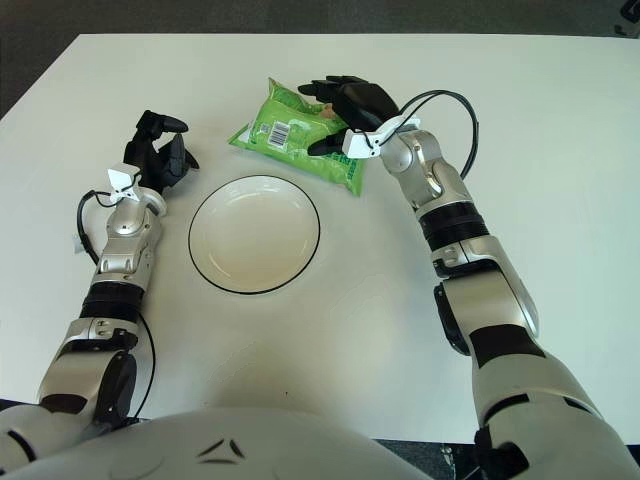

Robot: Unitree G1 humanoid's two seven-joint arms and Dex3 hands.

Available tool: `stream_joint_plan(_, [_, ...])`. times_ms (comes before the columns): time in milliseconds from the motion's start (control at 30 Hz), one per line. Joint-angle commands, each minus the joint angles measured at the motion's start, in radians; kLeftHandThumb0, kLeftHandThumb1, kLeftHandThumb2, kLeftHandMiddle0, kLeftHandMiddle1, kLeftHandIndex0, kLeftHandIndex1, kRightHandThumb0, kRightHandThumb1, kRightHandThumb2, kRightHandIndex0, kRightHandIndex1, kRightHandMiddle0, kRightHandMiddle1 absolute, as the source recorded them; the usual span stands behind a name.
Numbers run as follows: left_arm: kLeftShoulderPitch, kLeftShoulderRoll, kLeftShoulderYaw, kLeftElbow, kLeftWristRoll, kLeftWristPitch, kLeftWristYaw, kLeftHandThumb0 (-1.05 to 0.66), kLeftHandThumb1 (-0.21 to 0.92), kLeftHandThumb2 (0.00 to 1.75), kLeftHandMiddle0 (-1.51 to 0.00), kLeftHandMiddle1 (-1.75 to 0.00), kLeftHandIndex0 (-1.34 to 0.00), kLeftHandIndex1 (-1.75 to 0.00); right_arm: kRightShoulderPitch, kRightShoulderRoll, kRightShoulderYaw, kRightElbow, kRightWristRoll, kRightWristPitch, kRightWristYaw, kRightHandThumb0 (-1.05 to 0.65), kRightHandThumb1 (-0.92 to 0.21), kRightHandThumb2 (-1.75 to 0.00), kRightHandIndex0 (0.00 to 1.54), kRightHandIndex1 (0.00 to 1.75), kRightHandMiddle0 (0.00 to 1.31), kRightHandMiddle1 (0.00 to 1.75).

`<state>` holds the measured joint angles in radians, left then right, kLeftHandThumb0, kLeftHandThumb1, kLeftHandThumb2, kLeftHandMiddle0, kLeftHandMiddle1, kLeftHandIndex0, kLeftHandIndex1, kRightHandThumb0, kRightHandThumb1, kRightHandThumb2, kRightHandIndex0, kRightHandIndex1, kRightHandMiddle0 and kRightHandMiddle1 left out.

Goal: Put the snack into the plate.

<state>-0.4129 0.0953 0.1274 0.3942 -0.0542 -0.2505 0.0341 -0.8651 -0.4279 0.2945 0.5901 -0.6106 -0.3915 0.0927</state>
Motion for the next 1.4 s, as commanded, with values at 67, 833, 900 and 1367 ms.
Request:
stream_joint_plan(67, [0.102, -0.046, -0.007, 0.051, -0.009, -0.016, -0.001, -0.37, 0.76, 0.73, -0.83, -1.75, -0.3, -1.75, -0.024, 0.016, 0.034, 0.087, -0.013, -0.022, -0.026, -0.62, -0.92, -0.13, 0.24, 0.0, 0.4, 0.09])
stream_joint_plan(833, [0.099, -0.052, -0.007, 0.072, -0.019, -0.056, -0.008, -0.37, 0.76, 0.73, -0.82, -1.75, -0.3, -1.75, -0.023, -0.04, 0.154, 0.476, -0.075, -0.086, -0.229, -0.85, -0.92, -0.36, 0.02, 0.0, 0.39, 0.05])
stream_joint_plan(900, [0.098, -0.051, -0.007, 0.076, -0.019, -0.059, -0.008, -0.37, 0.76, 0.73, -0.83, -1.75, -0.3, -1.75, -0.016, -0.049, 0.163, 0.483, -0.078, -0.086, -0.236, -0.87, -0.92, -0.4, 0.01, 0.0, 0.41, 0.06])
stream_joint_plan(1367, [0.088, -0.046, -0.006, 0.095, -0.017, -0.072, -0.01, -0.37, 0.75, 0.74, -0.83, -1.75, -0.31, -1.75, 0.059, -0.065, 0.208, 0.418, -0.152, 0.056, -0.489, -0.44, -0.92, -0.25, 0.51, 0.22, 0.53, 1.04])
